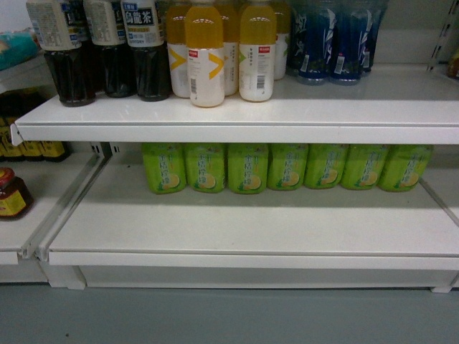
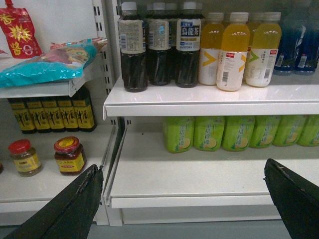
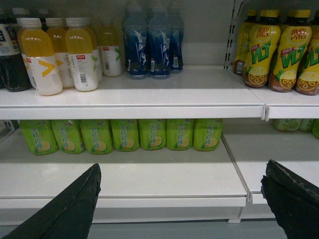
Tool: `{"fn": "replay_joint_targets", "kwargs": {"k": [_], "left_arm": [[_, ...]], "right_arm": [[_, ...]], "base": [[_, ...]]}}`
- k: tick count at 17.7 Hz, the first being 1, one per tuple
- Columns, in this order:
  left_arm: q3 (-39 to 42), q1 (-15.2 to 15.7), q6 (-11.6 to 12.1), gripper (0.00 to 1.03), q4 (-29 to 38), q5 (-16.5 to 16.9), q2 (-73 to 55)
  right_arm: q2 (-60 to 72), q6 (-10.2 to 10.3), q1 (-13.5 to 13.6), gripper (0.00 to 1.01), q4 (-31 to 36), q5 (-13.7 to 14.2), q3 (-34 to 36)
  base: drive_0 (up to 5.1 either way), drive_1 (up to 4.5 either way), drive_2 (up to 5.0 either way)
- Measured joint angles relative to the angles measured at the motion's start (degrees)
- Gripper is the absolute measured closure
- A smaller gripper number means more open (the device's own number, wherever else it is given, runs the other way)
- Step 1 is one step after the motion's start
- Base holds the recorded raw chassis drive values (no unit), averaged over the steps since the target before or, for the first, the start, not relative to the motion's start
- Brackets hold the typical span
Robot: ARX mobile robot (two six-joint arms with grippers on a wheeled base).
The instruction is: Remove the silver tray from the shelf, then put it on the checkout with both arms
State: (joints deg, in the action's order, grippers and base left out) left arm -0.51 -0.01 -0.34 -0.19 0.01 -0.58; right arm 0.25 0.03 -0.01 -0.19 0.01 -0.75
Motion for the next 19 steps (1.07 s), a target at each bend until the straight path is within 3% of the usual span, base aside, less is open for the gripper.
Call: {"fn": "replay_joint_targets", "kwargs": {"k": [19], "left_arm": [[0.0, 0.0, 0.4, 0.05, -0.1, 0.0, 0.0]], "right_arm": [[0.0, -0.1, 0.0, 0.03, 0.0, 0.0, 0.0]], "base": [[0.0, 0.00, 0.0]]}}
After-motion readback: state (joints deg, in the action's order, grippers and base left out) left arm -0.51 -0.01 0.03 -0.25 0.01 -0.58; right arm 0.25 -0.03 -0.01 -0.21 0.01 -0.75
